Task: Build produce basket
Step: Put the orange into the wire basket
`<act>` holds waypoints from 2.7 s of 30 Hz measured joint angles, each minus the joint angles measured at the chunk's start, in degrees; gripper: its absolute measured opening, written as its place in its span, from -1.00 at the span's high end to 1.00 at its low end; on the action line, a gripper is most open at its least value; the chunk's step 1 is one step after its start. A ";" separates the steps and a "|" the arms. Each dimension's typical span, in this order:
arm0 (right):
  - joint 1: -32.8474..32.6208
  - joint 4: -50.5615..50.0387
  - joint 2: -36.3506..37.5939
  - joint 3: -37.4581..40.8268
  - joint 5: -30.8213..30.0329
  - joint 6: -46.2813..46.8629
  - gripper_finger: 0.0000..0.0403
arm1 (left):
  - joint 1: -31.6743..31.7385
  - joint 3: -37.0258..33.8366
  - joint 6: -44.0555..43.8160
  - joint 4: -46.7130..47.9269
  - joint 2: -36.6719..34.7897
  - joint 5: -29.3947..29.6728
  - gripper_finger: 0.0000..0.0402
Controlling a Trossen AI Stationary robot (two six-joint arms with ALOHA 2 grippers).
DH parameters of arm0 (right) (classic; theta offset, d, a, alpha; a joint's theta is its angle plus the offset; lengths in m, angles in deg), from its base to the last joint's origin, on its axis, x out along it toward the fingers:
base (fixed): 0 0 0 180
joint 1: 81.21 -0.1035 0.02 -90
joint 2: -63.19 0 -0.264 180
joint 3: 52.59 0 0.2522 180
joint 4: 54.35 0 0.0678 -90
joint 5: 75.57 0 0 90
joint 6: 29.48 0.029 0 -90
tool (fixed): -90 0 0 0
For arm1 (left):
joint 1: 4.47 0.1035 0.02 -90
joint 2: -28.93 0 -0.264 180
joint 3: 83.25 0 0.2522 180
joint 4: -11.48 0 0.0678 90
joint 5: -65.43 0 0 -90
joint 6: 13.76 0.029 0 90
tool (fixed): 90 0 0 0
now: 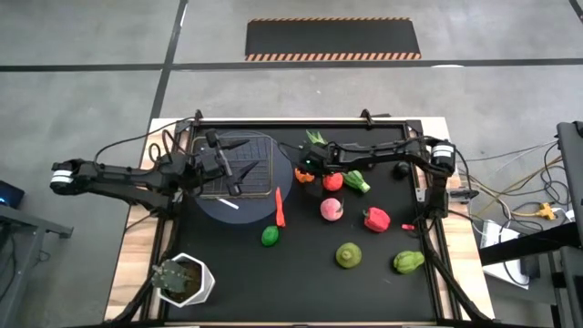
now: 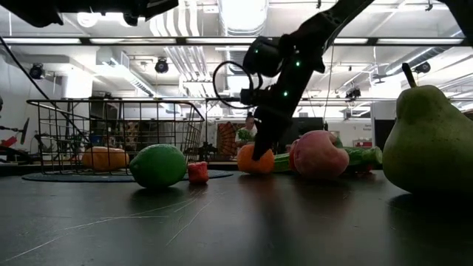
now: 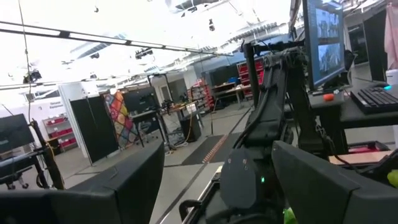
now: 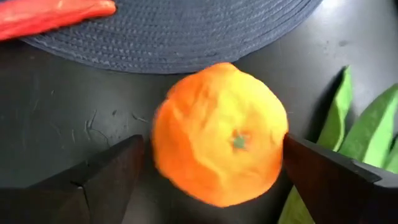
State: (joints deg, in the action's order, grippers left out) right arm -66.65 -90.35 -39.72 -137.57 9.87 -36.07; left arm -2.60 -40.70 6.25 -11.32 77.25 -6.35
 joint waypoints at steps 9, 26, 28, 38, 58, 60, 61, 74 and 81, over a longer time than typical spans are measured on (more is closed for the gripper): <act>0.50 0.70 -1.15 -0.81 0.05 0.61 -0.57 | 0.00 -0.60 0.25 -0.02 -1.16 0.00 -0.39; 0.33 -17.63 4.99 -17.93 1.44 -0.24 -0.31 | 0.00 -1.18 1.80 -1.97 -1.79 1.80 -0.39; 0.24 -16.61 4.99 -20.64 3.26 -0.22 -0.31 | 0.02 -1.18 1.76 -3.23 -1.77 1.88 -0.39; -1.59 3.21 3.33 -23.02 8.66 0.74 -0.31 | 0.00 -1.18 -1.33 -9.45 -3.66 1.98 -0.39; -2.01 12.37 -15.70 -36.18 9.07 4.29 -0.31 | -0.07 -1.46 -3.29 -9.09 -3.39 1.53 -0.39; -2.01 8.31 -18.54 -40.19 9.07 3.68 -0.31 | -0.04 -1.51 -3.29 -9.04 -3.51 1.51 -0.39; -2.01 6.08 -20.10 -42.34 9.07 3.40 -0.31 | -0.04 -1.55 -3.27 -8.97 -3.61 1.51 -0.39; -1.92 -12.52 -32.40 -61.43 9.01 -0.74 -0.33 | -0.04 -3.08 -3.20 -9.03 -7.08 1.36 -0.39; -1.92 -12.88 -33.90 -62.65 8.48 -1.69 -0.42 | 0.00 -4.47 -3.23 -9.37 -9.74 1.38 -0.39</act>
State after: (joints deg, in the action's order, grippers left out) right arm -68.57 -103.23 -73.62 -200.21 18.34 -37.77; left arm -2.60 -45.17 3.02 -20.68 67.51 -4.98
